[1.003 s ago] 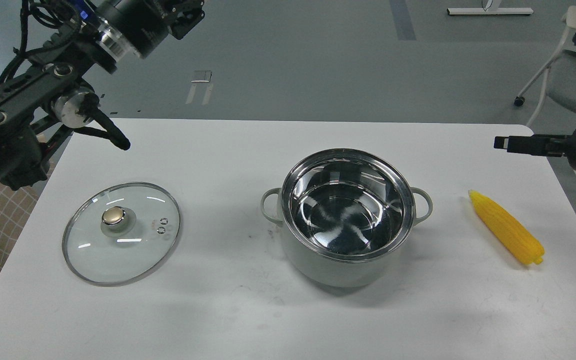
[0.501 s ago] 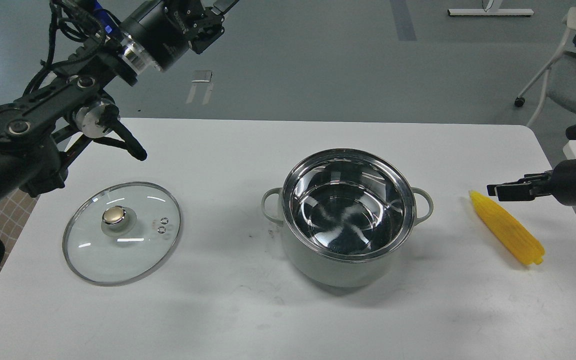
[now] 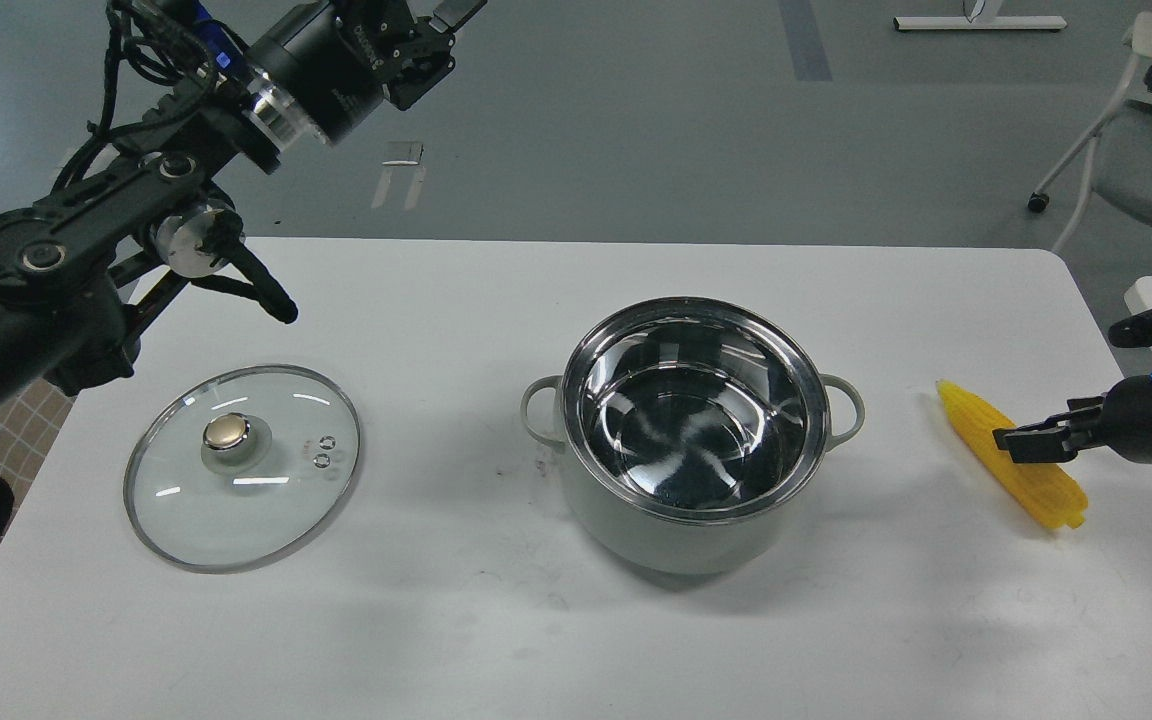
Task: Open pot and put corn in
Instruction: 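Reach the right gripper down to the yellow corn and grasp it, then lift the corn and carry it over the open pot with the right gripper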
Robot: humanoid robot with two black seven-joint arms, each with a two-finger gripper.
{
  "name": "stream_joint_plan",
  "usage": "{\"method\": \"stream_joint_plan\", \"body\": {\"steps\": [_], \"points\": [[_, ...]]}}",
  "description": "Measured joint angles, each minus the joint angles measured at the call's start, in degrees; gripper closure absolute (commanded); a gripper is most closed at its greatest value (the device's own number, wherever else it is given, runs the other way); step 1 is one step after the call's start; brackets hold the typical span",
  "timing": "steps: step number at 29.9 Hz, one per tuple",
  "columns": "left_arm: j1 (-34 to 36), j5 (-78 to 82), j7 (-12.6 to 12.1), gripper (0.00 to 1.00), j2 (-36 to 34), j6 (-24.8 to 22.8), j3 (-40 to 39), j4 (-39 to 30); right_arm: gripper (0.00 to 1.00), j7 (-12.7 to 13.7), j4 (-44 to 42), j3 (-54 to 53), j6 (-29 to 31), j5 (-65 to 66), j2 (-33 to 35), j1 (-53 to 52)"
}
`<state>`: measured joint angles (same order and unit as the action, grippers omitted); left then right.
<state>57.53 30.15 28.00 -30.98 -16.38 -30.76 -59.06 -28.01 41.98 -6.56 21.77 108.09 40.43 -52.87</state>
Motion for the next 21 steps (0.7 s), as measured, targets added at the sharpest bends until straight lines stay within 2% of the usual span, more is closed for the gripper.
{"method": "stream_joint_plan", "body": {"steps": [7, 9, 11, 13, 14, 17, 21], "points": [[0.05, 0.0, 0.0, 0.05, -0.22, -0.02, 0.06, -0.37, 0.16, 0.01, -2.81, 1.37, -0.34, 0.02, -3.8, 0.34], [0.05, 0.0, 0.0, 0.05, -0.28, -0.02, 0.13, -0.37, 0.26, 0.0, -3.69, 2.35, -0.46, 0.02, -4.67, 0.34], [0.05, 0.0, 0.0, 0.05, -0.38, -0.02, 0.16, -0.37, 0.52, 0.01, -4.28, 3.08, -0.74, 0.02, -5.13, 0.35], [0.04, 0.0, 0.0, 0.05, -0.44, -0.06, 0.17, -0.37, 0.68, 0.0, -4.59, 3.62, -0.94, 0.02, -5.35, 0.38], [0.03, 0.0, 0.0, 0.05, -0.46, -0.1, 0.17, -0.37, 0.81, 0.01, -4.65, 3.75, -0.95, 0.03, -5.39, 0.41], [-0.02, 0.0, 0.0, 0.05, -0.47, -0.14, 0.17, -0.37, 0.97, 0.0, -4.66, 3.89, -1.01, 0.01, -5.43, 0.53], [-0.09, 0.0, 0.0, 0.05, -0.52, -0.13, 0.24, -0.38, 1.0, 0.01, -3.82, 3.9, -1.04, -0.05, -5.11, 0.69]]}}
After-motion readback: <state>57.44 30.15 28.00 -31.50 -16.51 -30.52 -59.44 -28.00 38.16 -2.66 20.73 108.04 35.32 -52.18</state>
